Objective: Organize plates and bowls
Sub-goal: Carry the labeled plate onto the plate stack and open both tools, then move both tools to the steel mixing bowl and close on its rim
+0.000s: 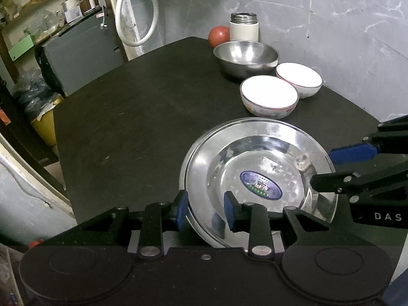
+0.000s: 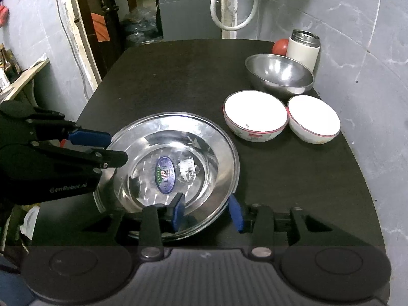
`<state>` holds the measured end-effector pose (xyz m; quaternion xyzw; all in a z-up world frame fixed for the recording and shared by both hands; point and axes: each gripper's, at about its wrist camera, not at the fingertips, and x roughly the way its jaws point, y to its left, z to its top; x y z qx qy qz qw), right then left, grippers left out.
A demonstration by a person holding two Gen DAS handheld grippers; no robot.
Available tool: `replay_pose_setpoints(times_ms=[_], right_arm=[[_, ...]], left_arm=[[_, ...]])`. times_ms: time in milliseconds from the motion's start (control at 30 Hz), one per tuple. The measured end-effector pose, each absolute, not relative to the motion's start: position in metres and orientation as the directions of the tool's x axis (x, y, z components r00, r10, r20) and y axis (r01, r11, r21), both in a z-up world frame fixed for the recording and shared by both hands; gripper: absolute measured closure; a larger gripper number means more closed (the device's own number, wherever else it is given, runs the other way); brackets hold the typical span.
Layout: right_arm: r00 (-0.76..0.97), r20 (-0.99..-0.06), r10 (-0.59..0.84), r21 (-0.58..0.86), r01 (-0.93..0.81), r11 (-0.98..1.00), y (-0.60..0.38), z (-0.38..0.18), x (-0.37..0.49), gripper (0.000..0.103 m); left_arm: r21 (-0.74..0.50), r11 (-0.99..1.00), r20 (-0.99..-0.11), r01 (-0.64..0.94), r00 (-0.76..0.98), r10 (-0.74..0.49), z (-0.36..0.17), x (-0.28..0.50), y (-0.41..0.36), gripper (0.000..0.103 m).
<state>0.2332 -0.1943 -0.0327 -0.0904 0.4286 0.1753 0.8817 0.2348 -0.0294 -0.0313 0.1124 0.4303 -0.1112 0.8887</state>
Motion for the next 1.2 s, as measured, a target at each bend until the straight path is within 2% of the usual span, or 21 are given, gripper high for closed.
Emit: replay_pose_setpoints(times_ms=[200,267,300,400,433,533,567,700,933,1200], right_arm=[[0.567,-0.79,0.234,0.0,-0.38,0.925,-0.196,-0.034,0.232,0.057],[0.568,-0.79,0.229,0.003,-0.37,0.929,-0.198,-0.035,0.232,0.052],[0.57,-0.79,0.226,0.004,-0.363,0.932,-0.2,-0.035,0.232,0.046],[0.578,-0.787,0.216,0.012,-0.335,0.942,-0.207,-0.035,0.233,0.018],[0.582,-0.785,0.215,0.017,-0.326,0.945,-0.21,-0.035,0.233,0.012],[0.585,-0.786,0.199,0.016,-0.304,0.953,-0.215,-0.036,0.235,0.004],[0.586,-0.787,0.193,0.014,-0.296,0.955,-0.216,-0.036,0.236,0.004],[0.608,-0.77,0.193,0.021,-0.278,0.96,-0.225,-0.035,0.239,0.001],[0.735,-0.65,0.194,0.069,-0.196,0.978,-0.254,-0.014,0.259,0.0],[0.787,-0.598,0.155,-0.001,-0.194,0.981,-0.264,-0.006,0.319,0.001]], left_arm=[[0.105,0.956,-0.792,0.275,0.604,-0.087,-0.03,0.235,-0.027,0.068],[0.101,0.96,-0.794,0.262,0.602,-0.081,-0.03,0.236,-0.026,0.061],[0.099,0.963,-0.794,0.252,0.603,-0.076,-0.029,0.236,-0.024,0.058],[0.08,0.974,-0.78,0.214,0.621,-0.072,-0.024,0.236,-0.017,0.035],[0.072,0.978,-0.772,0.197,0.631,-0.07,-0.023,0.236,-0.015,0.024],[0.054,0.989,-0.752,0.137,0.657,-0.05,-0.02,0.238,-0.009,0.005],[0.051,0.991,-0.749,0.122,0.661,-0.043,-0.019,0.239,-0.008,0.002],[0.055,0.996,-0.752,0.077,0.659,-0.01,-0.02,0.247,-0.005,0.001],[0.052,0.998,-0.736,0.019,0.677,0.025,-0.013,0.276,-0.008,0.001],[0.017,1.0,-0.689,-0.014,0.724,0.022,0.005,0.345,-0.036,0.001]])
